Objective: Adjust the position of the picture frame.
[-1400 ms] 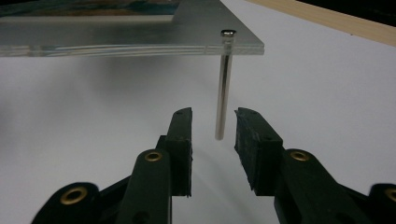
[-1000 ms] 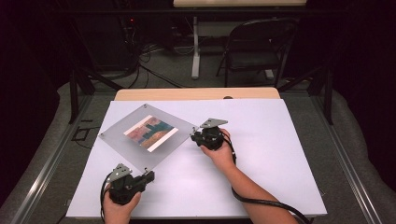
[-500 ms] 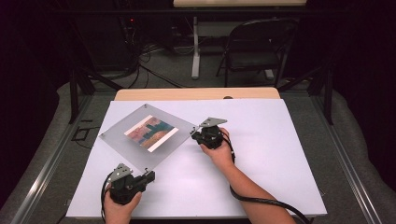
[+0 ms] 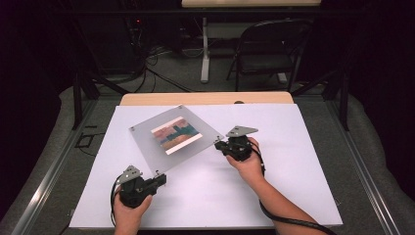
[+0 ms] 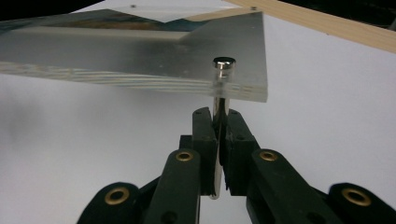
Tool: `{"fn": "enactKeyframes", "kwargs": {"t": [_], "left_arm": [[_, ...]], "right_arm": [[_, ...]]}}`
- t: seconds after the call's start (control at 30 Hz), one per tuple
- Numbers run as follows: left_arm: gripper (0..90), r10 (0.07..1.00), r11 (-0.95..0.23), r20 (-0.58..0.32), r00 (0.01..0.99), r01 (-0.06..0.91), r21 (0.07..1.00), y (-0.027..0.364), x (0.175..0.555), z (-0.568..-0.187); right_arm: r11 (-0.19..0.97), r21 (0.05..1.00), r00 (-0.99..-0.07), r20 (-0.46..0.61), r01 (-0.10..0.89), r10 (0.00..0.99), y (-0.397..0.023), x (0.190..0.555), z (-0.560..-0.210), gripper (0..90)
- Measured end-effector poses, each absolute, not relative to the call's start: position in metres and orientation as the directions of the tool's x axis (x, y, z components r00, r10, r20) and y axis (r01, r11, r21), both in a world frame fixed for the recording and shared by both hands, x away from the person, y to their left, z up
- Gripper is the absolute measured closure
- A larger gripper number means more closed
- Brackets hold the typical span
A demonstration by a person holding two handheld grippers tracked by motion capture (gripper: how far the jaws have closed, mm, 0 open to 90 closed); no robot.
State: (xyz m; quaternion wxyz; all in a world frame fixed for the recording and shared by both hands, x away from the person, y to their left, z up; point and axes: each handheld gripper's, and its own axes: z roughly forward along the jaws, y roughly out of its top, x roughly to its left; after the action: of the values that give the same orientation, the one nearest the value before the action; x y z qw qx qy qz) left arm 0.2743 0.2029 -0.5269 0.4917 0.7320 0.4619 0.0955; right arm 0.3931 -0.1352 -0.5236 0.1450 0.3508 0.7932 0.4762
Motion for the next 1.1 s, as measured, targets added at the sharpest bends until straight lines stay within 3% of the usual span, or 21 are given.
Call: {"fn": "enactKeyframes", "kwargs": {"t": [0.5,1.1], "left_arm": [[85.2,0.751,-0.12,-0.295,0.591,0.562,0.818,0.179,0.315,-0.516],[85.1,0.77,-0.147,-0.27,0.578,0.572,0.807,0.168,0.337,-0.53]], "right_arm": [[0.239,0.868,-0.659,0.126,0.435,0.742,-0.189,0.33,-0.511,83.2],[0.192,0.863,-0.608,0.156,0.467,0.779,-0.195,0.346,-0.529,84.8]]}}
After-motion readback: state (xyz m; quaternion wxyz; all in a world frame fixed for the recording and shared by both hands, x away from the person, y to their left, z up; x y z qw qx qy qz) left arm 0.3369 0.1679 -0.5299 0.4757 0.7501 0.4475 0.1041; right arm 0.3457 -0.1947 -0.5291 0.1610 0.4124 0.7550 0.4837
